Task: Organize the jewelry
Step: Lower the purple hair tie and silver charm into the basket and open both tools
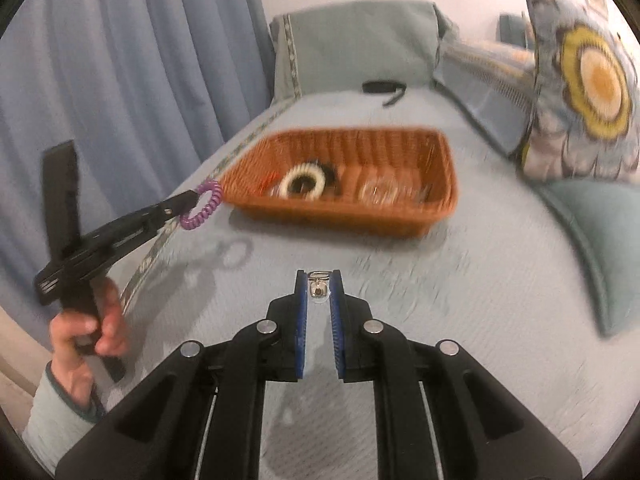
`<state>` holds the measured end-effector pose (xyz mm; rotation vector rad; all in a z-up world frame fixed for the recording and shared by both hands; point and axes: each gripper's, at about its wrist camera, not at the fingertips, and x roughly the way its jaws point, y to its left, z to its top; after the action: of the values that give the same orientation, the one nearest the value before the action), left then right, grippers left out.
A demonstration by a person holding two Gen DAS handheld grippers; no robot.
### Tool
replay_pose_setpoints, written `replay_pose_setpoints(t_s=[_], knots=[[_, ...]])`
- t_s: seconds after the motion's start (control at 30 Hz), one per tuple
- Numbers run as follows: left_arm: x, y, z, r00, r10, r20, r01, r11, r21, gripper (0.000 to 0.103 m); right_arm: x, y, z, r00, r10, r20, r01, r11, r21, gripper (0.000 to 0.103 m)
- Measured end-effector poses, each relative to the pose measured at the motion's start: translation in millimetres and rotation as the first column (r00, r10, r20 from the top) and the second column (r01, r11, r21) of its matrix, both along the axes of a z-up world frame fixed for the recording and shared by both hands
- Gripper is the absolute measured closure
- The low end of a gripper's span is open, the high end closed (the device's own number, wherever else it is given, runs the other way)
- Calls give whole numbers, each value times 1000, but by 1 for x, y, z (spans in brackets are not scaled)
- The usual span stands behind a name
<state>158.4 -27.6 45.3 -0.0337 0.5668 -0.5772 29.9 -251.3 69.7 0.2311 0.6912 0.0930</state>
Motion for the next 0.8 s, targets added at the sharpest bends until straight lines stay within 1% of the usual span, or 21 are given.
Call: replay_pose_setpoints(t_s=[0.07, 0.17, 0.27, 0.37, 0.43, 0.5, 0.57, 0.63, 0.7, 0.8], knots=[[-1, -10, 17, 999, -6, 35, 7, 1000, -14, 95, 10, -5, 11, 1000, -12, 24, 12, 1000, -16, 94], [3, -25, 35, 998, -12, 64, 14, 999, -31, 95, 31, -11, 22, 999, -20, 47, 21, 1000, -22, 94], [18, -41, 42, 997, 10, 72, -7, 999, -36, 95, 55, -14, 27, 998, -11, 58, 13, 999, -35, 94], [34, -53, 35, 997, 38, 68, -34, 998, -59, 95, 82, -13, 23, 998, 0, 56, 5, 996, -87, 94], [51, -63, 21, 996, 79, 44, -77, 996, -54, 95, 102, -16, 14, 1000, 0, 29, 3, 996, -94, 94], [60, -66, 8, 996, 89, 17, -88, 995, -54, 95, 116, -17, 4, 1000, -1, 7, 1, 995, -103, 94], [68, -69, -3, 996, 87, -1, -87, 996, -19, 95, 130, -19, -8, 1000, -2, -10, 0, 992, -126, 94], [70, -71, -8, 996, 91, 10, -91, 996, 12, 95, 141, -20, -19, 1000, -1, -30, -3, 991, -134, 94], [74, -68, -11, 997, 82, -7, -82, 997, -5, 95, 155, -27, -31, 998, -2, -63, -4, 996, -93, 94], [77, -68, -15, 997, 82, -11, -82, 997, 9, 95, 165, -35, -41, 996, -11, -86, 8, 999, -41, 94]])
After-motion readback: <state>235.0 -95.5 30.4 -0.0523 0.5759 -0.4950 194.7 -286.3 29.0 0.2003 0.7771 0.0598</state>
